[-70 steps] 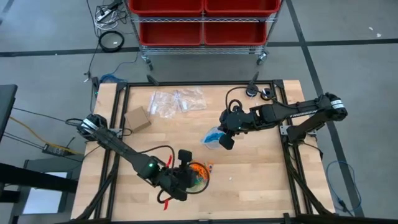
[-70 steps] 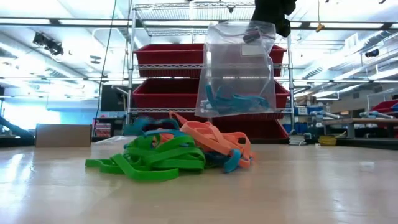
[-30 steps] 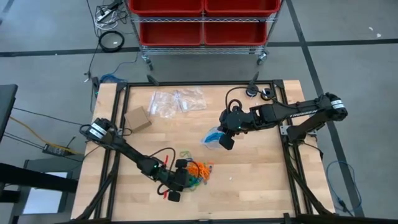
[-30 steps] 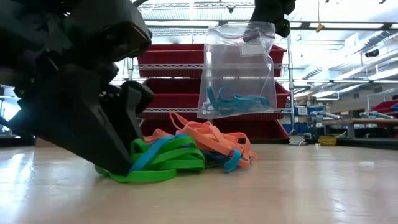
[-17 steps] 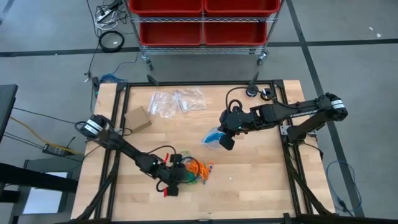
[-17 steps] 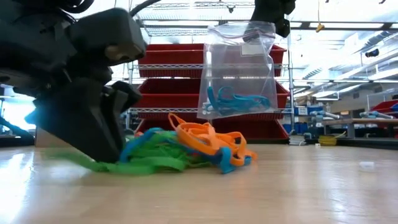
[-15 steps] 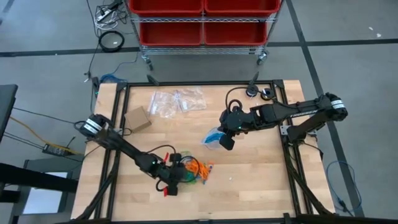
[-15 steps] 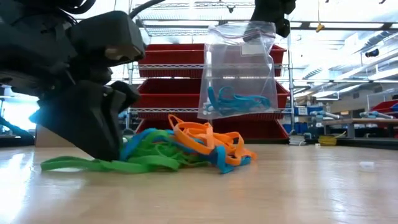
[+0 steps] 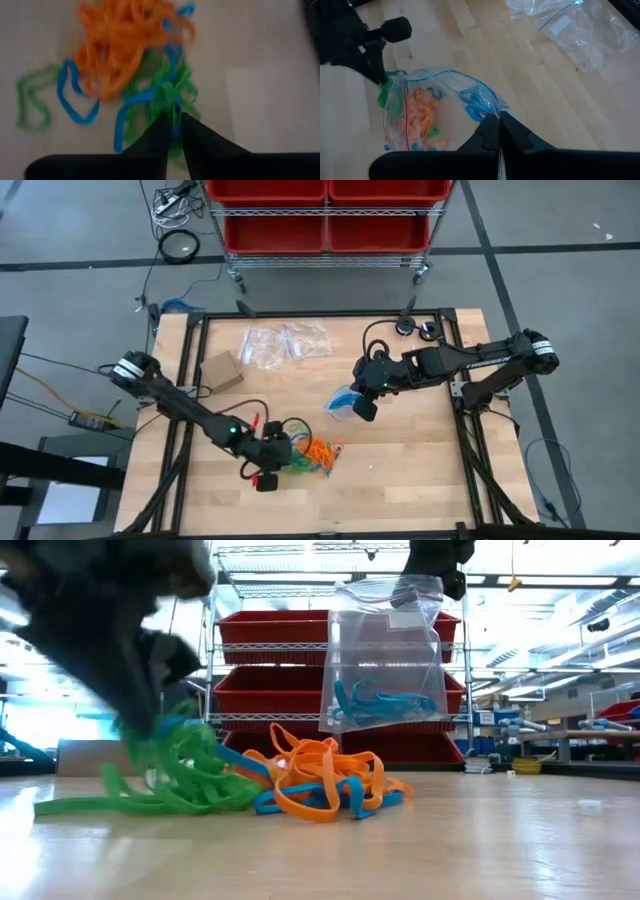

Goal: Sort rubber bands
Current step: Put the blue rubber band into the transparent zip bag

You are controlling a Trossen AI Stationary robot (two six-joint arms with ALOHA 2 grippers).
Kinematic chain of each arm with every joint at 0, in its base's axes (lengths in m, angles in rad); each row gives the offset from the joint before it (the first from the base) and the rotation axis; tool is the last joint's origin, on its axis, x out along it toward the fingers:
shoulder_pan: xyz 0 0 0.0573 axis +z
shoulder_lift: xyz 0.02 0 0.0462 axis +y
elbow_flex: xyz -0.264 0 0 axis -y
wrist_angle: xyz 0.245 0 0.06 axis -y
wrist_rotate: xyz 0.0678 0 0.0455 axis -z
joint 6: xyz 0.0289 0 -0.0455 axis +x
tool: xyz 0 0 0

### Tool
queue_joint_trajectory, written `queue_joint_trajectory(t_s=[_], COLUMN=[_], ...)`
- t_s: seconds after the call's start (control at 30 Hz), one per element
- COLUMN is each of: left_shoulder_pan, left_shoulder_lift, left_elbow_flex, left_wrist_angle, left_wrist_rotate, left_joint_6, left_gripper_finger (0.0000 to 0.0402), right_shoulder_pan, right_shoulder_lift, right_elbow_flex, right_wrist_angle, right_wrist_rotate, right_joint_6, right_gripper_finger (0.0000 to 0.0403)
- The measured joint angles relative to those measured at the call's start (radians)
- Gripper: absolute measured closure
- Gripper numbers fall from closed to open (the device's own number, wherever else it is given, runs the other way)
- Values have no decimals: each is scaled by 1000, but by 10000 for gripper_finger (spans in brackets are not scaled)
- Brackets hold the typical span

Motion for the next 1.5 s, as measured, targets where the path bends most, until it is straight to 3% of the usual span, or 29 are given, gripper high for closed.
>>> queue_joint_trajectory(t_s=[0.1, 0.33, 0.67, 0.87, 1.5], left_shoulder_pan=[0, 5, 11, 6, -53], left_shoulder_lift=[-40, -43, 0, 52, 77], left_elbow_flex=[1, 1, 2, 3, 4], left_wrist_angle=[23, -88, -80, -47, -119], left_wrist_rotate=[-29, -72, -76, 35, -51], left_joint_6=[12, -34, -5, 16, -14], left_gripper_finger=[321, 299, 298, 298, 298], right_shoulder_pan=[0, 0, 0, 0, 0], right_shoulder_lift=[0, 0, 0, 0, 0], right_elbow_flex=[0, 0, 0, 0, 0], right_wrist_angle=[-1, 1, 4, 5, 8], right_wrist_rotate=[0, 0, 1, 1, 1], right_joint_6=[0, 0, 0, 0, 0], right_gripper_finger=[403, 403, 403, 403, 403])
